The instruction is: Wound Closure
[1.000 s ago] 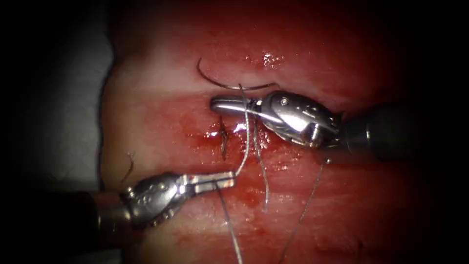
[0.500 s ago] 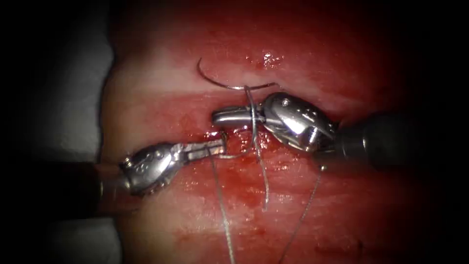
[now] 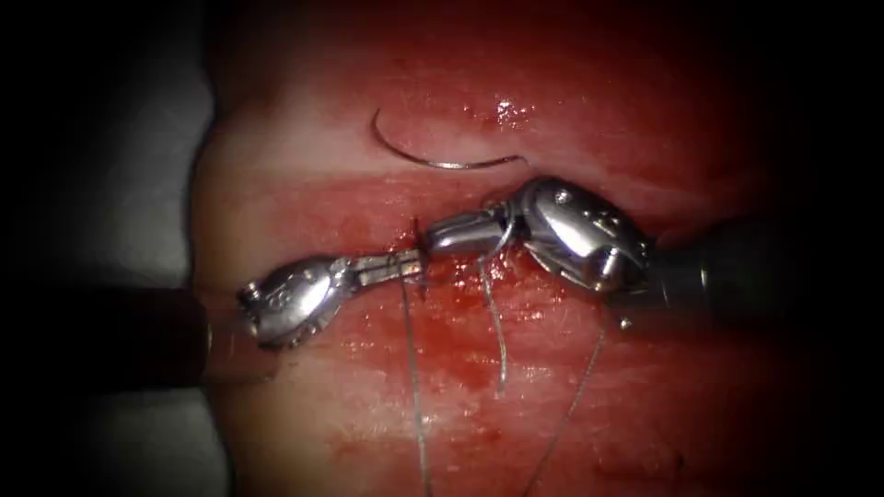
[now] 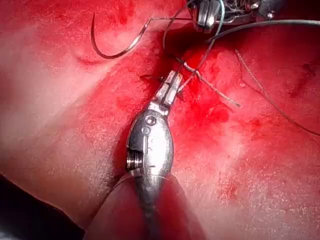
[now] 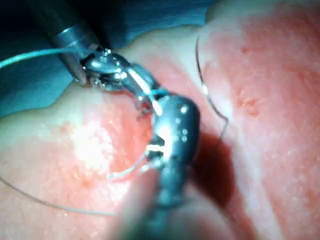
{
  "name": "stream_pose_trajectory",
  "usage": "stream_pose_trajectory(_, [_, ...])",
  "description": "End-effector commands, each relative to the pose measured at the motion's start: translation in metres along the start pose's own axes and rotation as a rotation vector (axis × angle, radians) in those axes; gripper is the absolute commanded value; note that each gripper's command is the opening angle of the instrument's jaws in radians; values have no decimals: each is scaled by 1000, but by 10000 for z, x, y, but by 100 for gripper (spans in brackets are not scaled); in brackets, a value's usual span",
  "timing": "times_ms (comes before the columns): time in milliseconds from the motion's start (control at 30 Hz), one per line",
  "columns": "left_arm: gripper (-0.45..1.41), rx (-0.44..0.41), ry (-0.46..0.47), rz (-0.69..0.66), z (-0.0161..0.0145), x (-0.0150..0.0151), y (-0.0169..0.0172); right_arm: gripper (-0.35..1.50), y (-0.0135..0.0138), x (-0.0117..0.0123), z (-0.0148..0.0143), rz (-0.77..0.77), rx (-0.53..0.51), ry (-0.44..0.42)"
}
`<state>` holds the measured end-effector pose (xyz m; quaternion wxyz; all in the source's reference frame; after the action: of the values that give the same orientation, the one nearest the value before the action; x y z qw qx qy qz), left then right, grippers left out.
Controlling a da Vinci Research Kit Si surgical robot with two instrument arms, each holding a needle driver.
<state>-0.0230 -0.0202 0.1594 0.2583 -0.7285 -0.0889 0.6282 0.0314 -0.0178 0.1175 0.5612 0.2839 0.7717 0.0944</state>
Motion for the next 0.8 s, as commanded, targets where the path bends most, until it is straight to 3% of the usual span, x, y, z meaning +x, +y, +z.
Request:
stream_pose_trajectory(33, [-45, 5, 0, -8, 2, -7, 7, -35, -2, -10, 4, 6, 38, -37])
stream_pose_trajectory(300, [-45, -4, 7, -12, 18, -2, 3, -35, -5, -11, 8, -41, 236, -99])
stream_pose_trajectory(333, [-45, -8, 8, -11, 23, -2, 2, -35, -10, -12, 11, -62, 298, -162])
stream_pose_trajectory(600, [-45, -13, 11, -13, 25, 0, -1, -35, -16, -13, 14, -108, 457, -290])
stream_pose_trajectory(700, [-45, -14, 11, -15, 25, 2, -1, -1, -17, -13, 13, -116, 510, -347])
stream_pose_trajectory(800, [-45, -15, 12, -17, 24, 4, -2, 15, -18, -13, 13, -125, 557, -398])
